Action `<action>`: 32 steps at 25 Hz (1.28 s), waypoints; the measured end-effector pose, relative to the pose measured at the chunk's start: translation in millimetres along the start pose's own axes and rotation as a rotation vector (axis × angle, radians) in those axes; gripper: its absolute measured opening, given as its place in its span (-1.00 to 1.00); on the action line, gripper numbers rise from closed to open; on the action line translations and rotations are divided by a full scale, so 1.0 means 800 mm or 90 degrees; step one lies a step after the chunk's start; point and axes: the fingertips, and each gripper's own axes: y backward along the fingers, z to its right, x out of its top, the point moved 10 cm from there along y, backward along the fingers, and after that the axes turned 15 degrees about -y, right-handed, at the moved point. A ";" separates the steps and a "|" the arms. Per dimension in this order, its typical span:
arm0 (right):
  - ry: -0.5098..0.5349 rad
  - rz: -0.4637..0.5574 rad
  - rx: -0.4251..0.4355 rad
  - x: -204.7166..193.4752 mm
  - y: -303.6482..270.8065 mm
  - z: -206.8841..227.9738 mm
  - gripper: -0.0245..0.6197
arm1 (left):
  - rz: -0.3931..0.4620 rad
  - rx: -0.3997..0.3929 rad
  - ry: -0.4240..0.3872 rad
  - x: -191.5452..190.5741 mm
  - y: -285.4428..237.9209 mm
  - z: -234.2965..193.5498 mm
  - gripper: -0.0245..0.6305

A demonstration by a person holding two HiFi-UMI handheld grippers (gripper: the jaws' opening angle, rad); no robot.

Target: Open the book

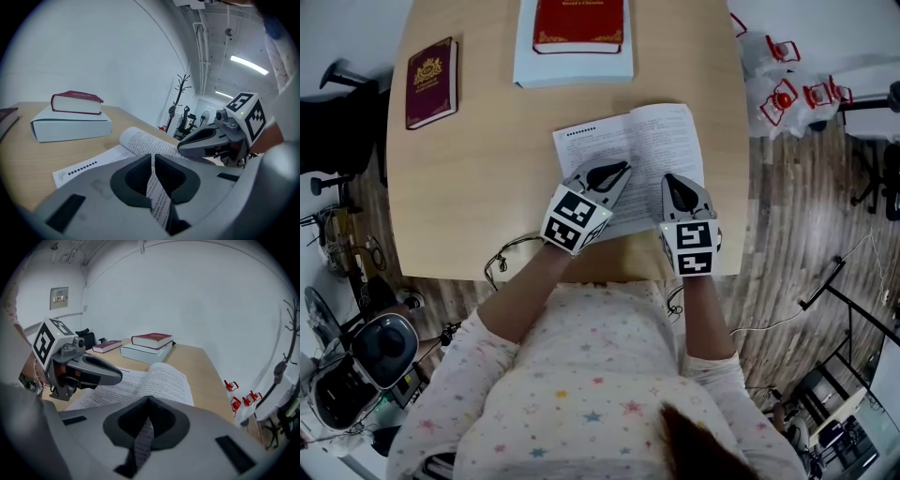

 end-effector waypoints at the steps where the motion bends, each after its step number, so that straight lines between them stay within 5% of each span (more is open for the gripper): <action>1: 0.002 -0.004 -0.003 -0.002 -0.001 0.001 -0.92 | 0.001 0.005 0.003 -0.001 0.004 -0.002 -0.83; 22: 0.012 -0.030 -0.047 -0.022 -0.026 0.026 -0.92 | 0.013 0.083 0.026 -0.012 0.064 -0.024 -0.83; 32: -0.068 -0.016 -0.036 -0.018 -0.017 0.037 -0.92 | 0.028 0.112 0.022 -0.006 0.085 -0.030 -0.83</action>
